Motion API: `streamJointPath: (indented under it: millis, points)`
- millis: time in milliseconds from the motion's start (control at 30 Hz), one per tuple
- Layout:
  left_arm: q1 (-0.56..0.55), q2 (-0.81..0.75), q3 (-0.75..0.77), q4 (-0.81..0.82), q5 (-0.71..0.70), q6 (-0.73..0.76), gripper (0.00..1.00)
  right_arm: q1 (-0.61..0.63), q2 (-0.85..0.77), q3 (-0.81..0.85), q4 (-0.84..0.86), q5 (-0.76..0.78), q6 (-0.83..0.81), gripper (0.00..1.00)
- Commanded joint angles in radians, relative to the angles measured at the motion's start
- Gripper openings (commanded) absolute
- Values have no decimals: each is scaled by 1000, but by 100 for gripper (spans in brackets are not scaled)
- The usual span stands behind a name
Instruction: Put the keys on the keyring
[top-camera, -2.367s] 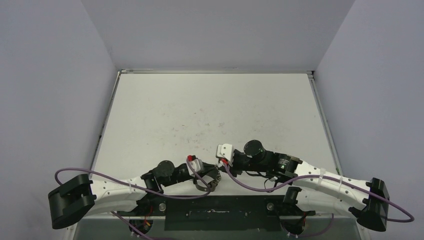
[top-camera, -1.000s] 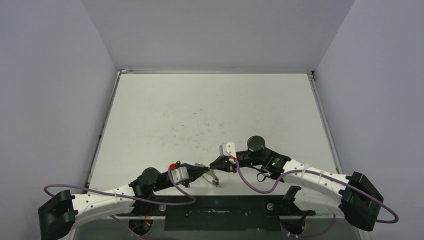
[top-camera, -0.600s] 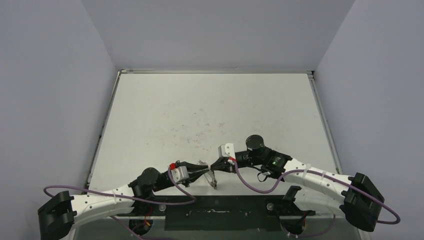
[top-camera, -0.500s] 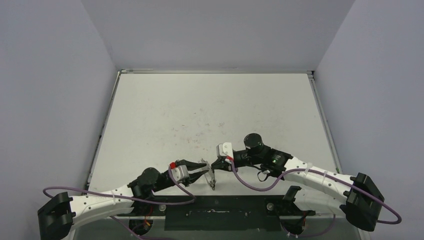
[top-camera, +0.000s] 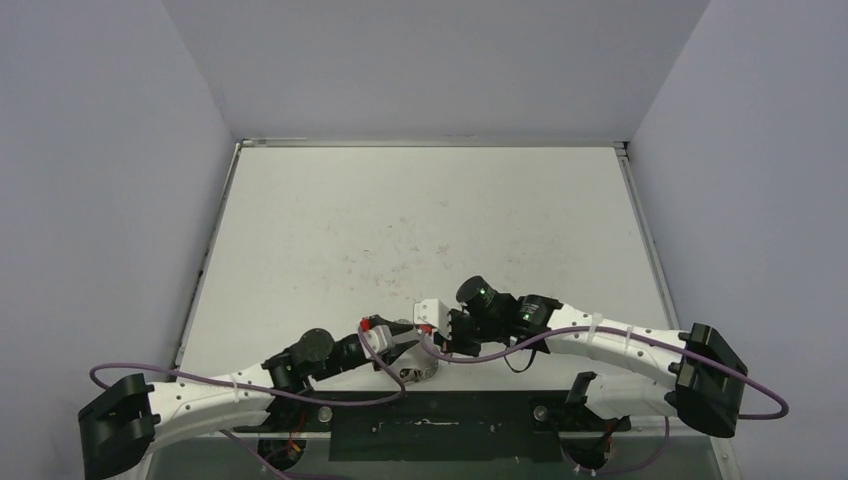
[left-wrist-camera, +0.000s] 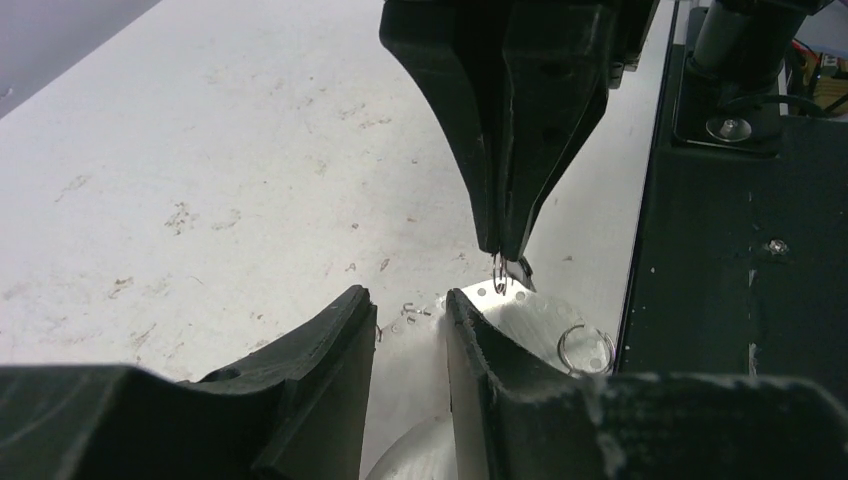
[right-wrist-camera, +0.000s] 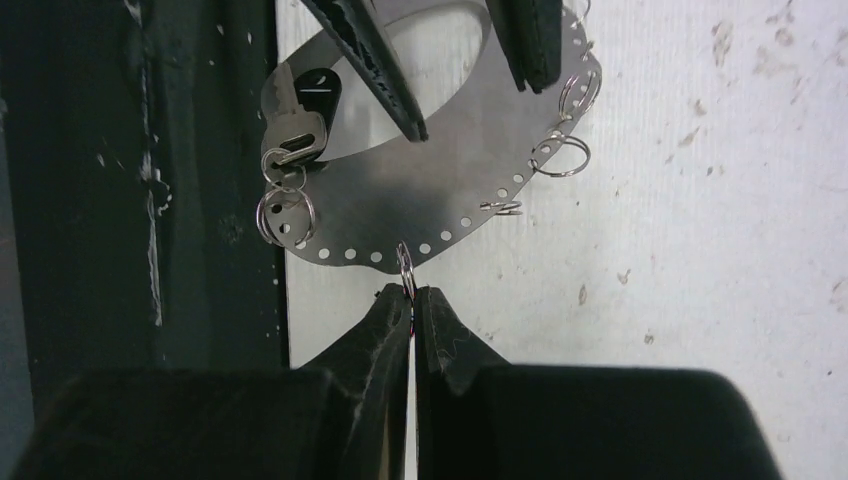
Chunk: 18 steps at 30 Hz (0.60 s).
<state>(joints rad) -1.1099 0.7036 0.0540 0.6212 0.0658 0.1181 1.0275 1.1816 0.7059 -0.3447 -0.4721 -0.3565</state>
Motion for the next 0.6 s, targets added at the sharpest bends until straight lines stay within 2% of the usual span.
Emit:
streamJointPath:
  millis: [0,333,567]
  points:
    - [1,75,55,82,46,14,30,8,18,82,-79,102,13,0]
    - [-1,298,43,319,94,1,30,20,40,109,-42,83,52,0]
    - [-2,386,70,382,108,9,30,30,48,112,-41,80,61,0]
